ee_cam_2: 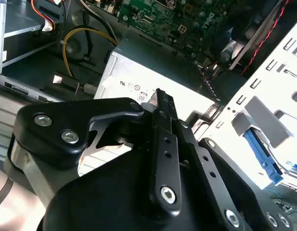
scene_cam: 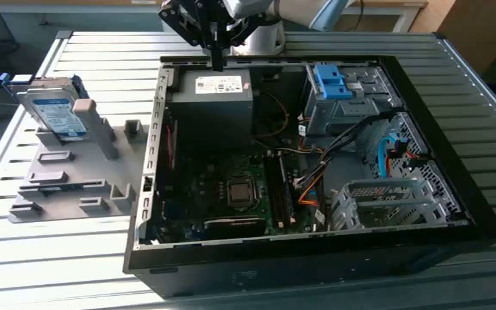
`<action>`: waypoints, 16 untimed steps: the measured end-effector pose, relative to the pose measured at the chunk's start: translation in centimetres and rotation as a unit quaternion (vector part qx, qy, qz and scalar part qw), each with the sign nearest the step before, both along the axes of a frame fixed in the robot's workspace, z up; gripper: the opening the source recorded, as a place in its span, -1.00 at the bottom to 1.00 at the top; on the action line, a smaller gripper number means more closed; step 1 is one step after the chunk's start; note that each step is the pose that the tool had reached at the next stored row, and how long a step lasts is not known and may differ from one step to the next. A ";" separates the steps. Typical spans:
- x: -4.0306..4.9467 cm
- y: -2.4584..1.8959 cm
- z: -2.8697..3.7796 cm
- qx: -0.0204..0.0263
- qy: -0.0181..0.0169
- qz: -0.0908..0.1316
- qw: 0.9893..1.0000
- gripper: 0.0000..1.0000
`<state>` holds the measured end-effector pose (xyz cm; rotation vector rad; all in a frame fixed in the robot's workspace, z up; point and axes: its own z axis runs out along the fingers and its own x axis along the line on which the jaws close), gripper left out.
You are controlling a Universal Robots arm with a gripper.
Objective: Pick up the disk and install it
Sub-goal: 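Reach for the disk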
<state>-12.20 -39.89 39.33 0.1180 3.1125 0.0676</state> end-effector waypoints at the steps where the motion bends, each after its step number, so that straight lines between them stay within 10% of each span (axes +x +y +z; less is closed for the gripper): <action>1: 0.00 0.00 0.00 0.000 0.000 0.000 1.000 -0.79; 16: -0.28 0.00 0.00 0.000 0.000 0.000 1.000 -0.79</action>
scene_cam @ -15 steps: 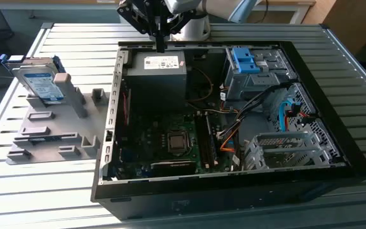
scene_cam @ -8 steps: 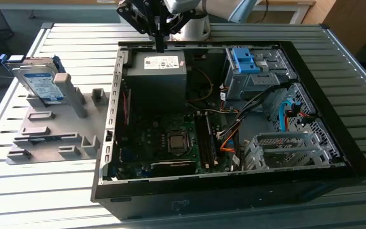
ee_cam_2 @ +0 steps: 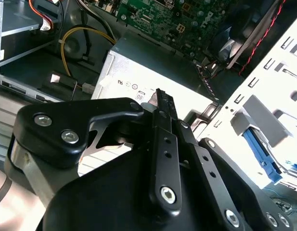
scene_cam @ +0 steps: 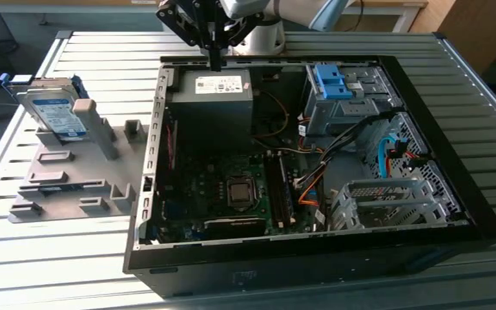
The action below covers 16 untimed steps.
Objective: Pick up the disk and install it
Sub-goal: 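Reach for the disk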
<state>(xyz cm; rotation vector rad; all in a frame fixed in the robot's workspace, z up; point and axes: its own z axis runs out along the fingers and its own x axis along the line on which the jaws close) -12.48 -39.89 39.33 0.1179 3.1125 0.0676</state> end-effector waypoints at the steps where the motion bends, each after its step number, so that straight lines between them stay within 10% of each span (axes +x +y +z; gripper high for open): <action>1: -0.01 0.00 0.00 0.000 0.000 0.000 1.000 -0.79; 16: -0.51 -0.01 0.00 0.000 0.000 0.000 1.000 -0.79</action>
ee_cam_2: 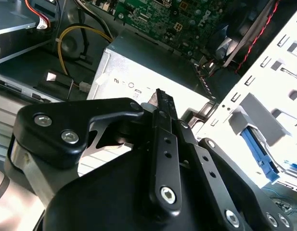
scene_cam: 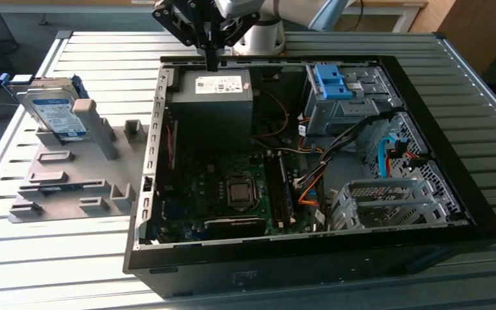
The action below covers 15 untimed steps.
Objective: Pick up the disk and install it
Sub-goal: 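Reach for the disk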
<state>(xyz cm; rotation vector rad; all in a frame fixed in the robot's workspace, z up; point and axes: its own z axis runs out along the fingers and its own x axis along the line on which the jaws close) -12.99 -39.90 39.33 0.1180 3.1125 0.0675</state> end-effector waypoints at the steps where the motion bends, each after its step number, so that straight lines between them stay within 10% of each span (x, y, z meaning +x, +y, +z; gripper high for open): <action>1: -0.09 0.00 0.00 0.000 0.000 0.000 1.000 -0.79; 15: -0.98 0.01 0.00 0.000 0.000 0.000 1.000 -0.79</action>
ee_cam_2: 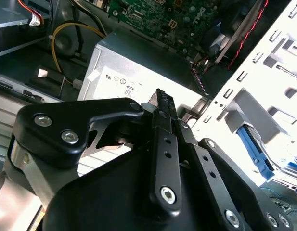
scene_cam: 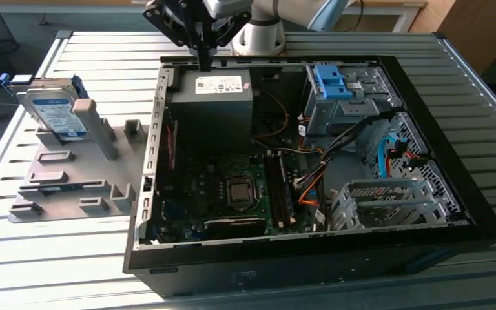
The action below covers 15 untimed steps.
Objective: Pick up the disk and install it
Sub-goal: 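Reach for the disk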
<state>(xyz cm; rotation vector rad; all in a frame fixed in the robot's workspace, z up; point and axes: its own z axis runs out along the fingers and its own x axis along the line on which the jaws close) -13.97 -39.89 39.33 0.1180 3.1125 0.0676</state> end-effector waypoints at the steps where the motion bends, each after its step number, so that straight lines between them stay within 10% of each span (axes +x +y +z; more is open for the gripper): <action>1: -0.04 0.00 0.00 0.000 0.000 0.000 1.000 -0.79; 15: -0.36 0.00 -0.02 0.000 0.000 0.000 1.000 -0.79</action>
